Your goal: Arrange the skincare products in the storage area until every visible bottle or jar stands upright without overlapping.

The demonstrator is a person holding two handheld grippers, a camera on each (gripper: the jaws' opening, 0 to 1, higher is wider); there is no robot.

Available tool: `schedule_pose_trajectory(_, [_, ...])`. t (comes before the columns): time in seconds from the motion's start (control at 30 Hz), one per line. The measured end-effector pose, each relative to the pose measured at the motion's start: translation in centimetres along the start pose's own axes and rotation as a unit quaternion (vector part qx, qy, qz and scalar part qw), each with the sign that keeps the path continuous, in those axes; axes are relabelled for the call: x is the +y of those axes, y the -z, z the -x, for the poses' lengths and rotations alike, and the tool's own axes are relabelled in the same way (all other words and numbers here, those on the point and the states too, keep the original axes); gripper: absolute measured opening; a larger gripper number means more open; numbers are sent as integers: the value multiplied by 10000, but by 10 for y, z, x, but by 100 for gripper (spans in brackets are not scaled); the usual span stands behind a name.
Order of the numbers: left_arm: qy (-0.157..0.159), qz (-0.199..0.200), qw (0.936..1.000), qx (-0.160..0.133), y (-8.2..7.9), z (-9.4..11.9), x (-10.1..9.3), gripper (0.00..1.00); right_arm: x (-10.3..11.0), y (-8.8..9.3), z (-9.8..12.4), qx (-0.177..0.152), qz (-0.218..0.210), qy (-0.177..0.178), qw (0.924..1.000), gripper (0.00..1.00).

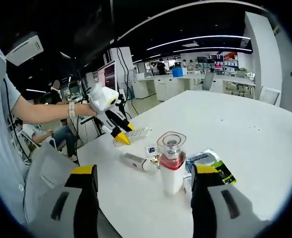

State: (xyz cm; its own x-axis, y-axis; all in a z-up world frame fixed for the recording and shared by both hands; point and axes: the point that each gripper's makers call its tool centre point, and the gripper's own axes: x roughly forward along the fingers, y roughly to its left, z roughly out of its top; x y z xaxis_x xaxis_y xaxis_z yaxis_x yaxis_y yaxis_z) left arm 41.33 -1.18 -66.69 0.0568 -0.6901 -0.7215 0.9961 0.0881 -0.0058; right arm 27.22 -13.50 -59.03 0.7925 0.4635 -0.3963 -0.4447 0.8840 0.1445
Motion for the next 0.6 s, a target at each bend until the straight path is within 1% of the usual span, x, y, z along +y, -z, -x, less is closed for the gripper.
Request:
schedule_pose_trajectory(0.1, [9,84,9997,-242,-8,9,-9,20,4,1,0,0,17,-65,10000,71])
schedule_pose_trajectory(0.17, [-19,78,9991,-418,-14,13,-16,20,2,2,0,9,59,-10,10000,69])
schedule_pose_trajectory(0.2, [-20,83,9989,-451,-16,13,-17,20,3,2,1,16,58,-17,10000,66])
schedule_pose_trajectory(0.23, [22,117,9984,-549,-19,15,-22,20,3,2,1,-14,37,-27,10000,63])
schedule_pose_trajectory(0.27, [55,137,9979,-623,-21,15,-26,20,5,-1,2,-113,-3,-61,9999,61])
schedule_pose_trajectory(0.4, [183,189,9958,-878,-32,16,-42,20,9,-2,3,-151,56,-100,9998,55])
schedule_pose_trajectory(0.5, [255,155,9944,-1015,-39,16,-54,20,11,-4,5,-266,25,-123,9996,49])
schedule_pose_trajectory(0.6, [326,146,9924,-1180,-49,16,-67,20,12,-5,4,-340,-127,-158,9992,45])
